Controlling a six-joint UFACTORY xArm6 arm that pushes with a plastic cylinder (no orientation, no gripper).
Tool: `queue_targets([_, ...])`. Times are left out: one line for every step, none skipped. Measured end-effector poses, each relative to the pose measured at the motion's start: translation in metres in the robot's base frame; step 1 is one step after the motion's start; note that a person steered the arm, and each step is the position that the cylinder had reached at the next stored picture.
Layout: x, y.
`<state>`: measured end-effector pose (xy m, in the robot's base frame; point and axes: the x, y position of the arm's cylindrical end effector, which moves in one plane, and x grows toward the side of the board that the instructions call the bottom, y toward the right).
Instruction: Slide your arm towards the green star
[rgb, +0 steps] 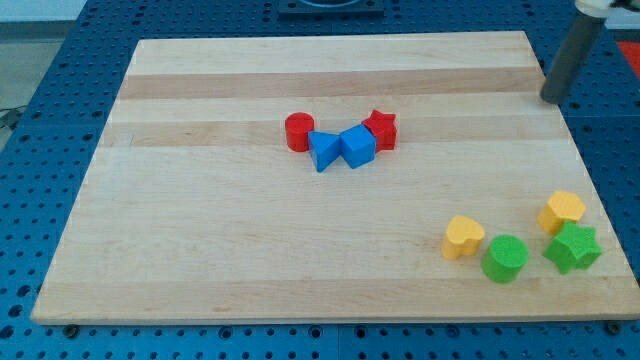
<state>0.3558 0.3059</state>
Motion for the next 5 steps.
queue_targets([0.033,0.010])
queue_targets([0.095,0.015])
queue_targets([0.102,0.015])
queue_targets([0.118,0.015])
queue_targets([0.212,0.013])
